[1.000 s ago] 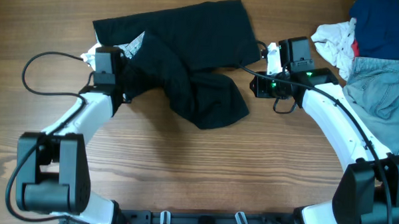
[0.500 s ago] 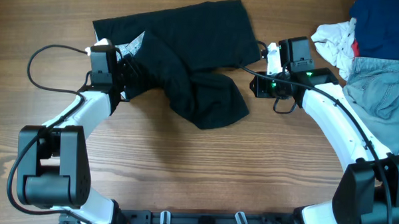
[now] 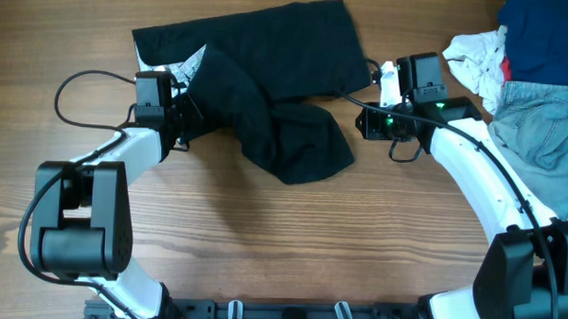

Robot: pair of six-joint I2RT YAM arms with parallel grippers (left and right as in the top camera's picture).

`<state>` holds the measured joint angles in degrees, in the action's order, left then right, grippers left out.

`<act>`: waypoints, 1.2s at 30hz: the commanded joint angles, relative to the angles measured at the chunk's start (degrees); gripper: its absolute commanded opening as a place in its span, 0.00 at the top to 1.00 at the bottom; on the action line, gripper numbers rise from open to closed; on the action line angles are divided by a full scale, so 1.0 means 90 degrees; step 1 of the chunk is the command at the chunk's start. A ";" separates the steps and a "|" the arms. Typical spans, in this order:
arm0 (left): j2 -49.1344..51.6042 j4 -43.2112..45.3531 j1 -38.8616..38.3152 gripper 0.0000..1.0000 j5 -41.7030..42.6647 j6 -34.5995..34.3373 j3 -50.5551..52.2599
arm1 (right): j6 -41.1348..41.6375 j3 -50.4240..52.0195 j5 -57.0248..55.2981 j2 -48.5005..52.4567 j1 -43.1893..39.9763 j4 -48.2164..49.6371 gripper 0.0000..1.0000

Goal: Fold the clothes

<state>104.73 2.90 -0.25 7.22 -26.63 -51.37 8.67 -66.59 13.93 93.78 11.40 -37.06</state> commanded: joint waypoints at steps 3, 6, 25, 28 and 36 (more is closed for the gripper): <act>-0.0027 0.0012 0.0005 0.96 0.0216 0.0075 -0.0007 | -0.0112 -0.0078 0.0010 -0.0073 -0.0027 -0.0007 0.71; -0.0321 -0.0073 0.0005 0.96 0.0243 0.0078 -0.0007 | 0.0087 -0.0078 0.0015 -0.0073 -0.0027 -0.0078 0.73; -0.3461 -0.3123 0.0005 0.96 -0.0024 0.0107 -0.0007 | -0.0561 0.0996 0.1362 -0.0027 -0.0024 -0.0053 0.41; -0.3507 -0.3461 0.0005 0.96 -0.0049 0.0112 -0.0007 | -0.0634 0.1234 0.0945 -0.0024 -0.0024 0.0566 0.34; -0.3507 -0.3878 0.0007 0.96 -0.0342 0.0112 -0.0007 | -0.0801 0.1384 0.0967 0.0537 -0.0024 0.1666 0.21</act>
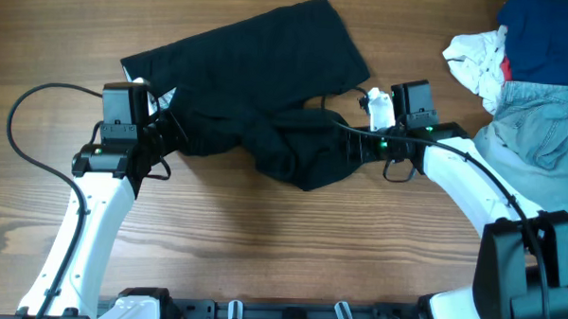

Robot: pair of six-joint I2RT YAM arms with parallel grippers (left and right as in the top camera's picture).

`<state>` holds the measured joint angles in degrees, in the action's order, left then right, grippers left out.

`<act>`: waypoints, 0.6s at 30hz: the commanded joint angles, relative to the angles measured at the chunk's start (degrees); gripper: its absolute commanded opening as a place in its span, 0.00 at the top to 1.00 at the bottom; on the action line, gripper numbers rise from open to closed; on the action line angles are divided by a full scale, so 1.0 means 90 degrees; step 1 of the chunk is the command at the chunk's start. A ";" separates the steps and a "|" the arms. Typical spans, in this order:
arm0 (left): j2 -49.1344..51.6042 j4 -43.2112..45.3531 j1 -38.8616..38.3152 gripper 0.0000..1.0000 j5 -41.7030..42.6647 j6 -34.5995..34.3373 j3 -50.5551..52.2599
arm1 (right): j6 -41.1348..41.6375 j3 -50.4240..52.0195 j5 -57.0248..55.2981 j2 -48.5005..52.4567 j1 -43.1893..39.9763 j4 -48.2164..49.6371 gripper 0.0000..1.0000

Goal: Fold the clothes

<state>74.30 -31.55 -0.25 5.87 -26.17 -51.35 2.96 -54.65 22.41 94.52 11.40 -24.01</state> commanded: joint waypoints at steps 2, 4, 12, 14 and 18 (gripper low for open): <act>-0.0126 -0.0046 0.0007 0.96 -0.0248 0.0061 -0.0010 | -0.0170 0.0058 0.0262 0.0726 -0.0024 0.0321 0.23; -0.0126 -0.0049 0.0007 0.96 -0.0374 0.0061 -0.0010 | -0.0158 0.0056 0.0461 0.0952 -0.0024 0.0384 0.34; -0.0126 -0.0097 0.0007 0.96 -0.0719 0.0058 -0.0010 | -0.0039 -0.0255 0.0282 0.0712 -0.0481 0.0296 0.86; -0.0126 -0.0177 0.0007 0.96 -0.0942 0.0056 -0.0010 | -0.0228 -0.0498 0.0270 0.0663 -0.0736 0.0143 0.86; -0.0126 -0.0364 0.0061 0.96 -0.1311 0.0056 -0.0010 | -0.0500 -0.1115 0.0313 0.0663 -0.1251 -0.0078 0.85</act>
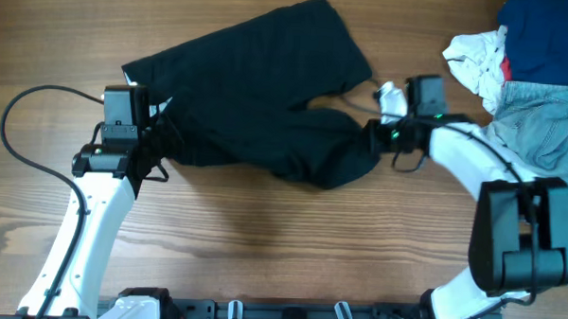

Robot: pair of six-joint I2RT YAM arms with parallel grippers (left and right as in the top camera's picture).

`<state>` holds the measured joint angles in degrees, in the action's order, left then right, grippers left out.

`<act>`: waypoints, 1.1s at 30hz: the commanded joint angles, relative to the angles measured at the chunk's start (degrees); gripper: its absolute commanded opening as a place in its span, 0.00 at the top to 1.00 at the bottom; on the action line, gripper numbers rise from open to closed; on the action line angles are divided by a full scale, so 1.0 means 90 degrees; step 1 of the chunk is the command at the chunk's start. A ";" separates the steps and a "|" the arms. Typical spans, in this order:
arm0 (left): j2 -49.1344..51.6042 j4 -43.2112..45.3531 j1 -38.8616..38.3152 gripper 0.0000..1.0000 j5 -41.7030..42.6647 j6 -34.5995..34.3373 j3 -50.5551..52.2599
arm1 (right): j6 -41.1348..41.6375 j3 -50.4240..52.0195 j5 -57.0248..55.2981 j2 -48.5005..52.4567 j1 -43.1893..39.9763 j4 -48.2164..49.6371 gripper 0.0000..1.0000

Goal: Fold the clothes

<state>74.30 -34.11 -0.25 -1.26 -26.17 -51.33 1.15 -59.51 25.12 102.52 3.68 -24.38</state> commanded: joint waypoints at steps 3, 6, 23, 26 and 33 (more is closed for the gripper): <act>-0.0126 -0.0124 0.0131 0.96 -0.0517 0.0056 -0.0012 | -0.0301 -0.0933 0.0068 -0.0223 -0.0551 0.0029 0.82; -0.0126 -0.0124 0.0143 0.96 -0.0515 0.0053 -0.0012 | -0.0279 -0.1188 0.0017 -0.0223 -0.0561 0.0192 0.69; -0.0124 -0.0117 0.0141 0.96 -0.0512 0.0051 -0.0012 | -0.0010 -0.1273 0.1069 -0.0789 0.0044 -0.3007 0.03; -0.0124 -0.0117 0.0141 0.96 -0.0512 0.0051 -0.0012 | 0.0063 -0.0969 0.1069 -0.0787 0.0330 -0.3249 0.07; -0.0112 -0.0073 0.0141 0.96 -0.0464 0.0005 -0.0010 | 0.0374 -0.0228 -0.0486 -0.0787 0.1542 -0.2810 0.31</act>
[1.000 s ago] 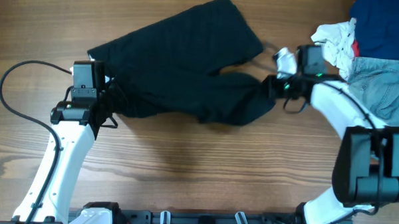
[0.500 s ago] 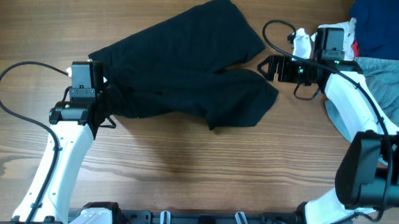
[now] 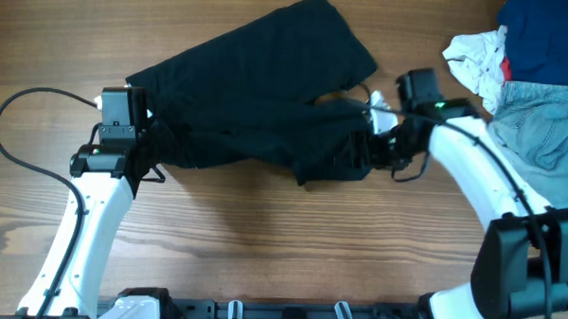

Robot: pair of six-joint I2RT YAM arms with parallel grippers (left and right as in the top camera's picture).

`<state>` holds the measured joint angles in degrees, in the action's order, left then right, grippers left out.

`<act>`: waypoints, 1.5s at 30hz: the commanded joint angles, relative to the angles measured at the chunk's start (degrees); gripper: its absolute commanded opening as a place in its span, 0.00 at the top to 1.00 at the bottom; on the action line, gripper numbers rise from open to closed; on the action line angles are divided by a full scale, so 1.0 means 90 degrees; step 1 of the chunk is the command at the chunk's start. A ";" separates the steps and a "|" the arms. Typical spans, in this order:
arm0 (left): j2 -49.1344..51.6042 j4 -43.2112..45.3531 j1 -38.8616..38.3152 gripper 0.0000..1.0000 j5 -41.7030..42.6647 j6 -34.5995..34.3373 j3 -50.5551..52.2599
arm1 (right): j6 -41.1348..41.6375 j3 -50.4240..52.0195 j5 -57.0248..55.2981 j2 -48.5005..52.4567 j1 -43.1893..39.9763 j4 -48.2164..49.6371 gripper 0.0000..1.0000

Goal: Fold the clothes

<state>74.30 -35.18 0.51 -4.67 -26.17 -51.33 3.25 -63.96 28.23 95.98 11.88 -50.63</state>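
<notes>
A black garment [image 3: 258, 92] lies across the middle of the table. Its upper part runs diagonally toward the far right, and a lower leg stretches left to right beneath it. My left gripper [image 3: 158, 141] is at the garment's left end, fingers buried in the fabric and shut on it. My right gripper [image 3: 370, 146] is at the right end of the lower leg, shut on the bunched cloth there [image 3: 331, 161]. The leg hangs rumpled between the two grippers.
A pile of other clothes fills the far right corner: a white piece [image 3: 472, 57], a blue one [image 3: 544, 36] and a grey-blue one [image 3: 536, 130]. The left arm's cable [image 3: 20, 122] loops over the wood at the left.
The right wrist has turned and shifted slightly, and the leg's right end is drawn tighter and bunched at its fingers. The upper part shifted a little to the right. The left gripper stayed about where it was.
First the leg lay crumpled in the middle, with the left gripper on the fabric and the right gripper beside the garment's right edge. Then the left gripper was further left and the right gripper in the crumpled leg. The leg has since been stretched out between them.
</notes>
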 commanded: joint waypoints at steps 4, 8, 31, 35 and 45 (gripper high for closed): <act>-0.0112 0.0044 0.0056 0.96 -0.0085 0.0005 -0.0010 | 0.0126 0.0301 -0.1297 -0.0063 0.1394 0.0294 0.30; -0.0112 0.0044 0.0056 0.96 -0.0085 0.0005 -0.0010 | 0.0061 0.0301 -0.2091 -0.0063 0.2101 0.0678 0.25; -0.0112 0.0046 0.0056 0.96 -0.0087 0.0005 -0.0010 | 0.0556 0.0299 -0.2708 0.0544 0.2259 0.2191 0.73; -0.0112 0.0044 0.0056 0.96 -0.0087 0.0005 -0.0010 | -0.0058 0.0053 -0.2645 0.0248 0.1785 0.1455 0.74; -0.0112 0.0024 0.0058 0.96 -0.0165 0.0032 -0.0010 | -0.0673 -0.2183 -0.2288 0.0185 0.1071 -0.1030 0.55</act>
<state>74.30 -35.05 0.45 -4.03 -26.17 -51.33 -1.08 -78.98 5.72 99.20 22.63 -57.91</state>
